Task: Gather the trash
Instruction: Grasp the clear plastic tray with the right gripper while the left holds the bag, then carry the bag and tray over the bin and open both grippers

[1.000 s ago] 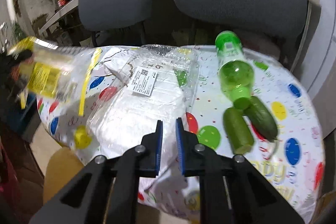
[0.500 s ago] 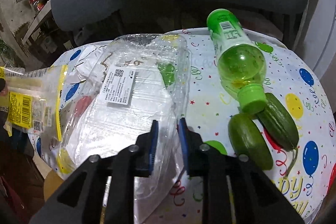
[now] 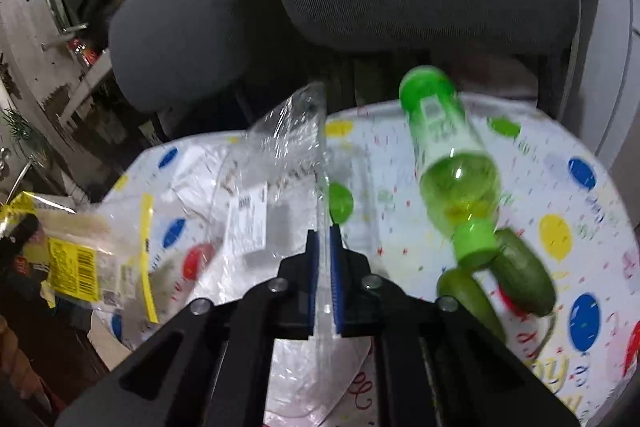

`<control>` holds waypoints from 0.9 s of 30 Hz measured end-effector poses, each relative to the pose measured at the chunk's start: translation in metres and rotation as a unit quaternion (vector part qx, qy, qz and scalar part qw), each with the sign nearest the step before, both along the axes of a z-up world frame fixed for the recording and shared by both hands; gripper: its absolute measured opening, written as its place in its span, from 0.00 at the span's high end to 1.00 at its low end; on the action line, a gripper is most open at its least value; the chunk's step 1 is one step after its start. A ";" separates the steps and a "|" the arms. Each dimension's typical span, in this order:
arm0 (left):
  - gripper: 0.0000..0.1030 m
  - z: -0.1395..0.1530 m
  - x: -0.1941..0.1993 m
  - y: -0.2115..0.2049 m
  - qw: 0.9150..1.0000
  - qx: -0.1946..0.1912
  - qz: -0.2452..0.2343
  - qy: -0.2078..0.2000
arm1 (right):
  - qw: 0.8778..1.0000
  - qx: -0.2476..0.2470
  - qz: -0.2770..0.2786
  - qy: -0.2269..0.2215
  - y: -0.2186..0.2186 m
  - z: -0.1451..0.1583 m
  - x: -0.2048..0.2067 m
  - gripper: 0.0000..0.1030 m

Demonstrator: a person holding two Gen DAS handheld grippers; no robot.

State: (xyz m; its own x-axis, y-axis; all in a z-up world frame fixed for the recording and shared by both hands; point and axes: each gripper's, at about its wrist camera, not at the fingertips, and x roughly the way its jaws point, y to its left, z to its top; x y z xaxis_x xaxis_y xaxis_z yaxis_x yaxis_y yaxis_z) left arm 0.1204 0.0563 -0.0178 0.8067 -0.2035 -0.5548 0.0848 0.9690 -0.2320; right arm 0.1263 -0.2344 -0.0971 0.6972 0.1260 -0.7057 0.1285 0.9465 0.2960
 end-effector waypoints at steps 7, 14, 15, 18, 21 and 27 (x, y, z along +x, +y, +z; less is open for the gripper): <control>0.98 0.028 -0.021 -0.013 0.999 -0.008 -0.024 -0.031 | 0.998 -0.010 -0.016 -0.063 -0.011 0.049 -0.032 0.94; 0.98 0.046 -0.042 -0.067 0.993 -0.024 -0.108 -0.046 | 0.992 -0.021 -0.086 -0.091 -0.066 0.081 -0.114 0.94; 0.98 0.046 -0.047 -0.080 0.991 -0.023 -0.126 -0.048 | 0.991 -0.022 -0.098 -0.092 -0.074 0.082 -0.127 0.94; 0.98 0.046 -0.062 -0.121 0.982 -0.027 -0.181 -0.048 | 0.984 -0.031 -0.146 -0.095 -0.105 0.085 -0.176 0.94; 0.98 0.042 -0.080 -0.168 0.969 -0.030 -0.242 -0.043 | 0.971 -0.057 -0.213 -0.091 -0.139 0.088 -0.241 0.94; 0.98 0.024 -0.129 -0.271 0.928 -0.022 -0.370 -0.032 | 0.939 -0.086 -0.329 -0.048 -0.187 0.068 -0.346 0.94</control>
